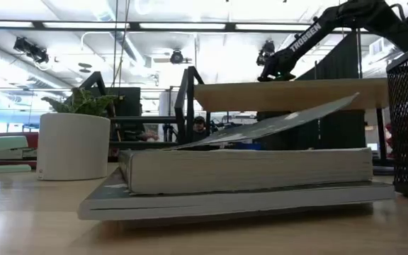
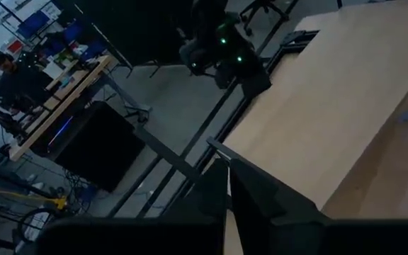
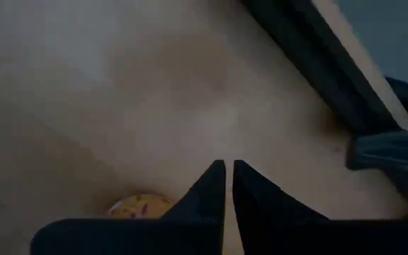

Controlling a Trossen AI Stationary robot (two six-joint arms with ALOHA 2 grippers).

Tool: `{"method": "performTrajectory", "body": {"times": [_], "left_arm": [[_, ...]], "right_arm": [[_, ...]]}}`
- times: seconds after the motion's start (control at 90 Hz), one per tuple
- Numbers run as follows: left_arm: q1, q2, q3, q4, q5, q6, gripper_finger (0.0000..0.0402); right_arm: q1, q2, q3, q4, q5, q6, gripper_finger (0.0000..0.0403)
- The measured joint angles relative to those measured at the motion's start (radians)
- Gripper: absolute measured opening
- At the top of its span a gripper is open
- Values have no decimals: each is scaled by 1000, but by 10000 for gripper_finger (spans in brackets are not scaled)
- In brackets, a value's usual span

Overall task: Stock shelves
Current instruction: Remove the yellow scented candle from under the shelf

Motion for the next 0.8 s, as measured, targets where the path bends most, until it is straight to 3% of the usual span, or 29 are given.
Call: {"method": "performTrajectory", "body": {"times": [0.189,0.433,0.8], "left_arm": [[0,0,0,-1,0,0,0],[0,0,0,-1,0,0,0],[0,0,0,-2,0,0,0]], "right_arm": [[-1,0,-93,-21,-115,-29,0],[38,1,-146,-126,-468,-187,0],[47,-62,-142,8,-355,-189,0]]}}
